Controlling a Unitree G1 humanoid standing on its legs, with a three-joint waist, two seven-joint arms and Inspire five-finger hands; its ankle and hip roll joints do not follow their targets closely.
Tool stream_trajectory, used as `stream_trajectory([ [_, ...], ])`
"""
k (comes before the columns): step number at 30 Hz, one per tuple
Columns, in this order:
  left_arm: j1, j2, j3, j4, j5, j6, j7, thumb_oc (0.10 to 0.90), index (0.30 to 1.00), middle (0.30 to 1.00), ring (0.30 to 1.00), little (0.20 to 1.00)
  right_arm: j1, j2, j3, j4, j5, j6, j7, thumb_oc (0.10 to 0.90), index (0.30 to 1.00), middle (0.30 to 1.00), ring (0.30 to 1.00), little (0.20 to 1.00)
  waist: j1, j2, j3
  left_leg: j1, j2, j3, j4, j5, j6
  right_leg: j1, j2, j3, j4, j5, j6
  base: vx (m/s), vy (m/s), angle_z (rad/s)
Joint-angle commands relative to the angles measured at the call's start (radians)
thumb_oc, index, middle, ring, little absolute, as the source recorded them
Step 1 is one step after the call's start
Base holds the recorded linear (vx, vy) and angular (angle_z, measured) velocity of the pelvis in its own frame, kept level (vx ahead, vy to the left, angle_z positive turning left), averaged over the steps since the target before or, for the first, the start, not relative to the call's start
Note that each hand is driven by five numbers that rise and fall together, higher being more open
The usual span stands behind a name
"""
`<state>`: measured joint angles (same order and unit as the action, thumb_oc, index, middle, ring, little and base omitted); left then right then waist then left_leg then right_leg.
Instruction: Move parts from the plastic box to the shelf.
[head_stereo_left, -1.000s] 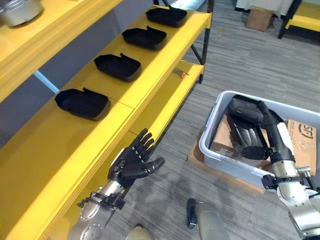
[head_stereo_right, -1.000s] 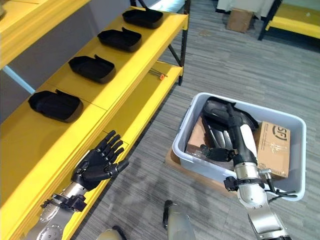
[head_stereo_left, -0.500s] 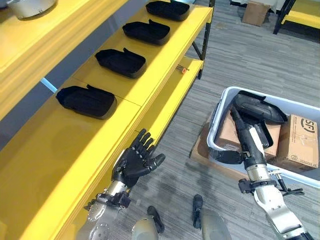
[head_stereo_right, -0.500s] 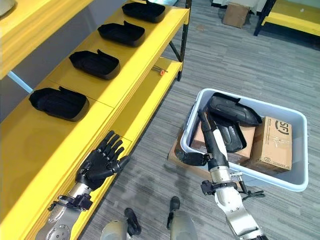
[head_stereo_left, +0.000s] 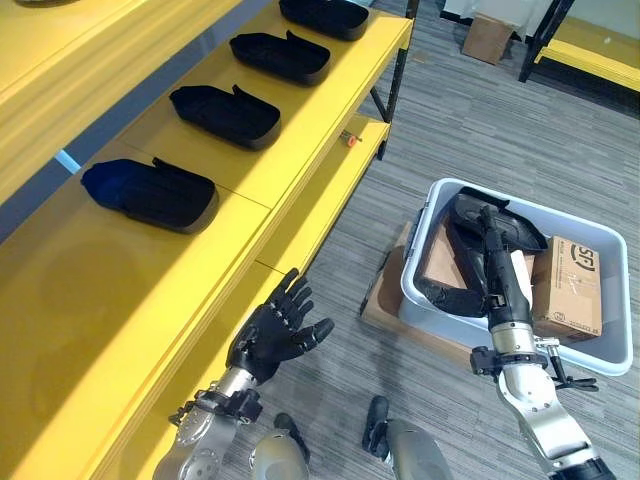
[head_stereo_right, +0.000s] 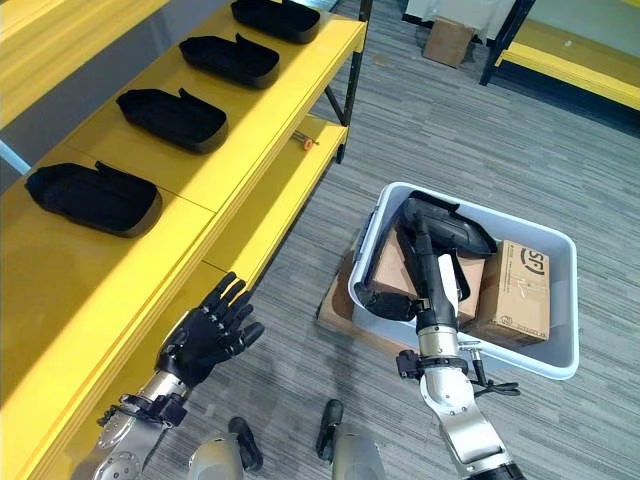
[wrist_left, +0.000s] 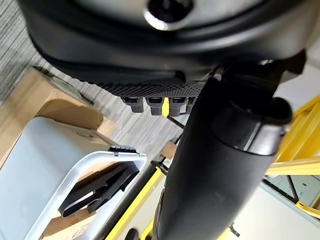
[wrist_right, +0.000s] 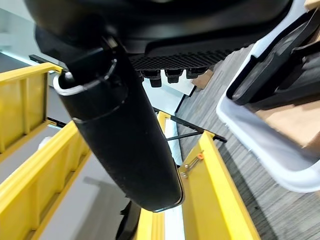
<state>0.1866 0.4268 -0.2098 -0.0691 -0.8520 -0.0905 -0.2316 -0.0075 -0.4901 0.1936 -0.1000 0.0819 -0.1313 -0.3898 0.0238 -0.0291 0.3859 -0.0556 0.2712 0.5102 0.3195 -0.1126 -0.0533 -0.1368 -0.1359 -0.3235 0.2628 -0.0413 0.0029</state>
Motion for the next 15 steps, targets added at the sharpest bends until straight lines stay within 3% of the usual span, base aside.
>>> stream_trajectory([
  [1, -0.061, 0.032, -0.015, -0.075, 0.004, -0.112, -0.03, 0.9, 1.0, 1.0, 1.0, 1.0, -0.113, 0.017, -0.026, -0.064, -0.02, -0.063, -0.058, 0.9, 1.0, 1.0, 1.0, 1.0, -0.005, 0.006, -0.029, -0.078, -0.035, -0.01, 0.045, -0.05, 0.07, 0.099, -0.207, 0.016, 0.012, -0.017, 0.156, -0.2, -0.453, 0.2],
  [2, -0.097, 0.047, -0.023, -0.074, 0.011, -0.119, -0.028, 0.9, 1.0, 1.0, 1.0, 1.0, -0.131, 0.032, -0.023, -0.068, -0.015, -0.069, -0.056, 0.9, 1.0, 1.0, 1.0, 1.0, -0.006, 0.004, -0.015, -0.094, 0.005, -0.008, 0.076, -0.063, 0.056, 0.081, -0.248, 0.022, -0.017, 0.035, 0.172, -0.21, -0.506, 0.22],
  [3, -0.113, 0.054, -0.029, -0.077, 0.019, -0.122, -0.031, 0.9, 1.0, 1.0, 1.0, 1.0, -0.142, 0.039, -0.022, -0.066, -0.028, -0.069, -0.063, 0.9, 1.0, 1.0, 1.0, 1.0, -0.003, 0.001, -0.007, -0.103, 0.029, -0.004, 0.093, -0.067, 0.047, 0.073, -0.257, 0.017, -0.019, 0.043, 0.178, -0.26, -0.673, 0.2],
  [6, -0.122, 0.067, -0.034, -0.079, 0.03, -0.132, -0.042, 0.9, 1.0, 1.0, 1.0, 1.0, -0.168, 0.034, -0.02, -0.048, -0.035, -0.073, -0.075, 0.9, 1.0, 1.0, 1.0, 1.0, 0.002, 0.0, 0.004, -0.121, 0.068, -0.004, 0.126, -0.067, 0.028, 0.094, -0.241, -0.001, -0.045, 0.024, 0.19, -0.07, -0.433, 0.0],
  [11, -0.078, 0.051, -0.032, -0.094, 0.011, -0.057, -0.077, 0.9, 1.0, 1.0, 1.0, 1.0, -0.179, 0.0, -0.038, -0.052, -0.035, -0.018, -0.039, 0.9, 1.0, 1.0, 1.0, 1.0, 0.0, 0.015, -0.004, -0.065, 0.133, -0.006, 0.087, -0.021, -0.014, 0.068, -0.228, -0.016, 0.024, -0.041, 0.187, 0.06, -0.284, -0.2],
  [15, -0.032, 0.046, -0.007, -0.125, 0.017, -0.02, -0.098, 0.9, 1.0, 1.0, 1.0, 1.0, -0.155, -0.064, -0.088, -0.049, -0.056, 0.014, 0.042, 0.9, 1.0, 1.0, 1.0, 1.0, -0.021, 0.026, -0.024, -0.006, 0.171, -0.037, 0.022, 0.015, -0.051, 0.034, -0.234, 0.007, 0.116, -0.095, 0.157, 0.15, -0.219, -0.2],
])
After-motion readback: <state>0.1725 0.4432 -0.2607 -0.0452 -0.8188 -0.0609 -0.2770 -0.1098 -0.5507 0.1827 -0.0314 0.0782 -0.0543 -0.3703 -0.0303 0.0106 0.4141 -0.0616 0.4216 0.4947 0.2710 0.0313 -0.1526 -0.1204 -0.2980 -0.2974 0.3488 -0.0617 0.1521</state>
